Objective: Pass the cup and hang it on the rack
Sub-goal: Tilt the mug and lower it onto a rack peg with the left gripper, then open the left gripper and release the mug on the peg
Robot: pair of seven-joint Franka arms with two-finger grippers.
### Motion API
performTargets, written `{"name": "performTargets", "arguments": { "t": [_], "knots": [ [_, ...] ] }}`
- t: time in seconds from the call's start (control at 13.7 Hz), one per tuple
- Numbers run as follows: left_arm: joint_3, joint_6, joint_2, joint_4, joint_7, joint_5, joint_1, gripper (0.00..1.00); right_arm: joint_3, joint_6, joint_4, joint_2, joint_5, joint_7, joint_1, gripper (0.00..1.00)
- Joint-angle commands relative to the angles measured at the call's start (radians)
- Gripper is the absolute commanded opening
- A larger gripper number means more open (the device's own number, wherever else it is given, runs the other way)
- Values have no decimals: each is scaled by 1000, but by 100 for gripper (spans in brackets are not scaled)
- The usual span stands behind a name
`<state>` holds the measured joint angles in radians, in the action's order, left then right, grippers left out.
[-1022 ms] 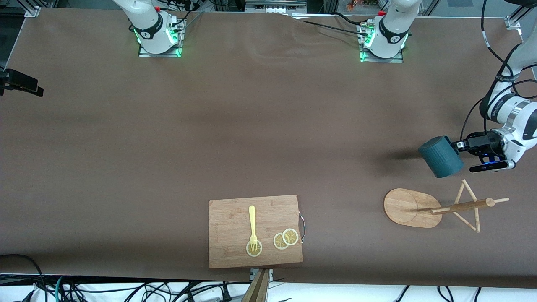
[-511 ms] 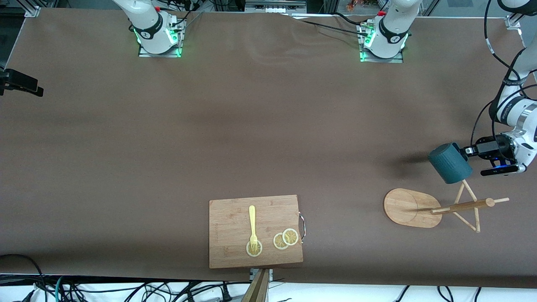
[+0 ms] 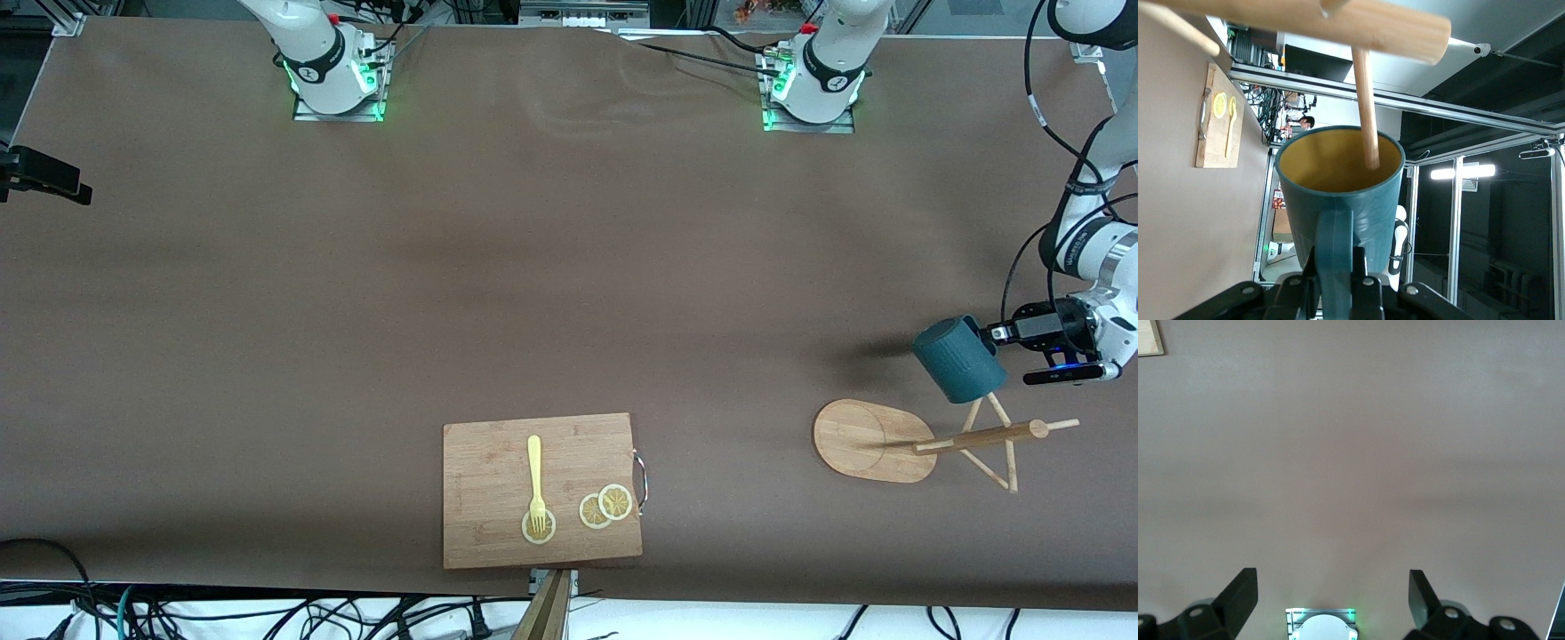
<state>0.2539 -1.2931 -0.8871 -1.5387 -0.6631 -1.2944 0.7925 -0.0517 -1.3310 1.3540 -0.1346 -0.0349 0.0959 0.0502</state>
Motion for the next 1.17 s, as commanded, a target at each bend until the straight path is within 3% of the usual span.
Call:
{"name": "performTargets", "arguments": {
  "t": [0.0,0.73,1.1],
  "knots": [
    [4,11,-55,86,55,15,-18,0,0,-10,14,13,15,2,3,100],
    [2,12,-56,120,258,-14,-15,0,-3,-10,14,13,15,2,5,100],
    [2,11,-105,199,260,-16,-12,0,-4,-10,14,13,15,2,5,100]
  ]
}}
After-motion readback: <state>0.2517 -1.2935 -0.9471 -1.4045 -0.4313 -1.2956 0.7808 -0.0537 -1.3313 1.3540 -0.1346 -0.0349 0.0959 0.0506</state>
